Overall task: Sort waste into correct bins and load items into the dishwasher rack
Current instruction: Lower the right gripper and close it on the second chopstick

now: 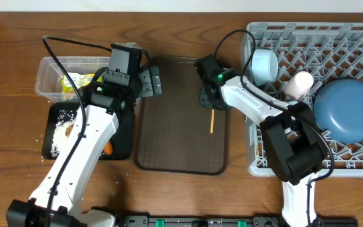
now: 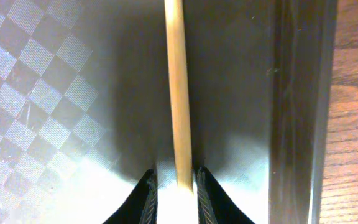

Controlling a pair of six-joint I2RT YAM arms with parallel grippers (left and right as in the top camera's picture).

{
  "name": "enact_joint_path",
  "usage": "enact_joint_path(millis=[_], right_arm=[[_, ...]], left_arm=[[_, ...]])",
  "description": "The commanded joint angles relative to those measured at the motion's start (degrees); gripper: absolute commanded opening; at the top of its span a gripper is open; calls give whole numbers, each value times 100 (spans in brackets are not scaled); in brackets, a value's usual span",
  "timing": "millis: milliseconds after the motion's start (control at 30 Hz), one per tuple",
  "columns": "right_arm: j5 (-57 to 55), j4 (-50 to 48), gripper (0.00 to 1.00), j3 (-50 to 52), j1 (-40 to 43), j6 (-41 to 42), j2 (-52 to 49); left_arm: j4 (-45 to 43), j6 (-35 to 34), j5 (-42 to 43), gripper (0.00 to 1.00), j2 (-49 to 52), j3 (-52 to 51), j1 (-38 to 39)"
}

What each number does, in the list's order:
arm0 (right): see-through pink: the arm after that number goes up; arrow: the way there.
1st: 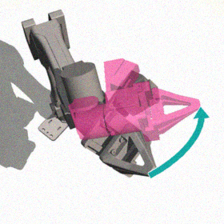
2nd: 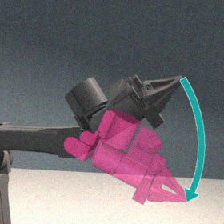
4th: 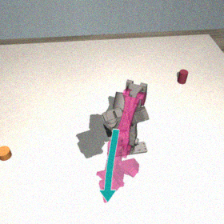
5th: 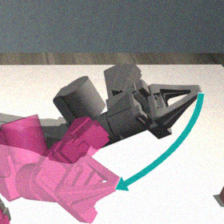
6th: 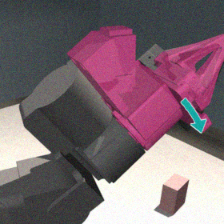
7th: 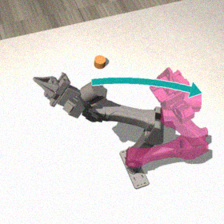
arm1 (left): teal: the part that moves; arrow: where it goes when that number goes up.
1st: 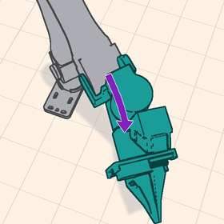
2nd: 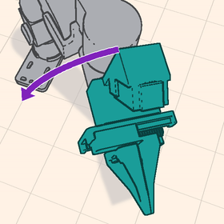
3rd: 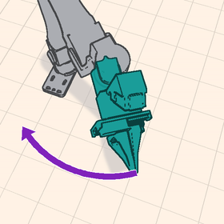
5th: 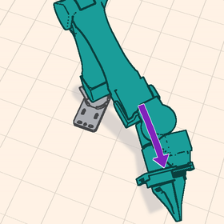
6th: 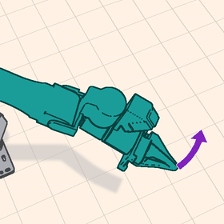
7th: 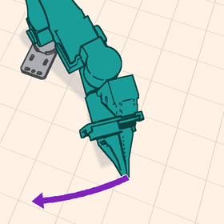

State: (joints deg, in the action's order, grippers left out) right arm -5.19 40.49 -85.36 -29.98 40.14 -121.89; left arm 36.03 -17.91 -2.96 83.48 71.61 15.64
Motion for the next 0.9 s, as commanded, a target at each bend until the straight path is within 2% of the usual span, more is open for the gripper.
enact_joint_path(millis=[0,67,133,167,500,633,867], right_arm=[[299,59,18,79,-4,98,-199],[262,59,15,79,-4,103,-199],[234,59,4,79,-4,101,-199],[221,63,1,79,-4,105,-199],[203,219,1,61,-4,92,-153],[243,269,1,28,0,-284,74],[219,369,1,28,0,-286,442]], left_arm=[[22,74,-4,98,11,50,9],[22,72,-4,98,11,50,9],[22,74,-4,98,11,50,9],[22,74,-4,98,11,50,9],[22,74,-4,98,11,50,9],[22,74,-4,98,11,50,9],[22,74,-4,98,11,50,9]])
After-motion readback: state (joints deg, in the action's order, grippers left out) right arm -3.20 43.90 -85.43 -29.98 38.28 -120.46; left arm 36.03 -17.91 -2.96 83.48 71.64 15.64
